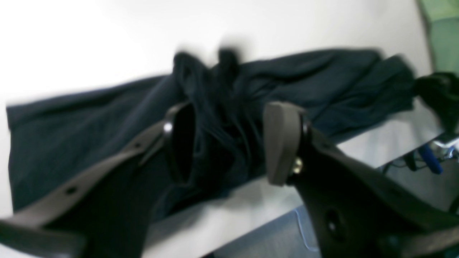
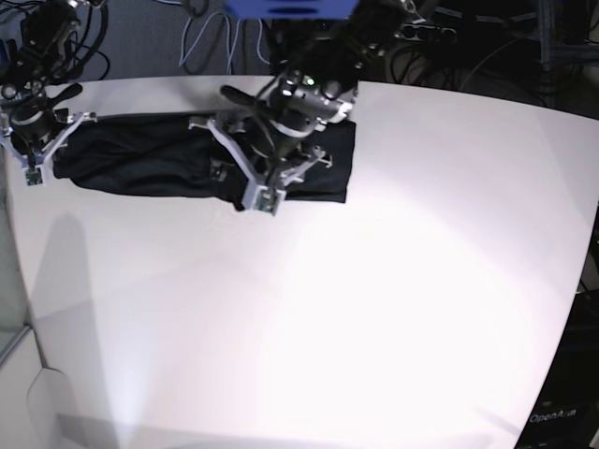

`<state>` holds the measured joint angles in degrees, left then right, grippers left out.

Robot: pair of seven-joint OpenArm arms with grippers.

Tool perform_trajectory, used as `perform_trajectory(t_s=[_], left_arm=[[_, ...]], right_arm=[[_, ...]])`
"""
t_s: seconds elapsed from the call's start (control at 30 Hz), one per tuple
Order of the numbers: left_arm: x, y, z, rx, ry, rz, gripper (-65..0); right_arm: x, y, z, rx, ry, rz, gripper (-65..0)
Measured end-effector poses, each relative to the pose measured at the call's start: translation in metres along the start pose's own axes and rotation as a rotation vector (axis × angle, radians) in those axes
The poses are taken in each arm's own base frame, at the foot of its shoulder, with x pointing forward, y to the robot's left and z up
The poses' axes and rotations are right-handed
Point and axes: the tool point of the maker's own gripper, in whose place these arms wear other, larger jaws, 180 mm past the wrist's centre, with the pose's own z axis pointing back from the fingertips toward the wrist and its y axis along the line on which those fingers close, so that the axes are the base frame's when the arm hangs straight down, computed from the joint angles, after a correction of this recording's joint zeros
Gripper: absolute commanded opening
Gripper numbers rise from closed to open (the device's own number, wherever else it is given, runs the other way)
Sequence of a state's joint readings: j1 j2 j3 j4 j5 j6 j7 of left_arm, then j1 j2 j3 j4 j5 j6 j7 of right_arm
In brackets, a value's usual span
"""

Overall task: Fold the T-shirt properly
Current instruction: 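Lower the folded end onto the strip with the left gripper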

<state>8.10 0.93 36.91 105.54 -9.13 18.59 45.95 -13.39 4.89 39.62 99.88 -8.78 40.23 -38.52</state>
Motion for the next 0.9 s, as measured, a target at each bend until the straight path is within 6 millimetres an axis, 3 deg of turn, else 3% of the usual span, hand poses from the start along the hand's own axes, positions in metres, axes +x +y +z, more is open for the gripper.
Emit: perform_trajectory(t_s=[0.3,0.43,0.57,0.63,0.77,0.9], left_arm=[[0.006,-0.002,0.002,-0.007,-0.058,-0.029,-34.2],[-0.001,0.016,0.002,0.030,-0.041,-0.036,-34.3],[0.010,0.038,0.001,0.088,-0.066,0.001,-35.6],[0.006,0.044,-0.004,0.109,-0.054,0.001,-42.1],[-0.008,0.045,-0.018,0.112,0.005,0.024,-65.0],[-0.009,0.047,-0.032,0.130,0.025,0.034,-65.0]], right_arm=[[0.000,0.000,0.000,0.000,0.000,0.000,-48.4],[0.000,0.000,0.000,0.000,0.000,0.000,-48.4],[0.000,0.000,0.000,0.000,0.000,0.000,-48.4],[0.000,0.000,0.000,0.000,0.000,0.000,-48.4],[0.000,0.000,0.000,0.000,-0.001,0.000,-48.4],[0.000,0.000,0.000,0.000,-0.001,0.000,-48.4]])
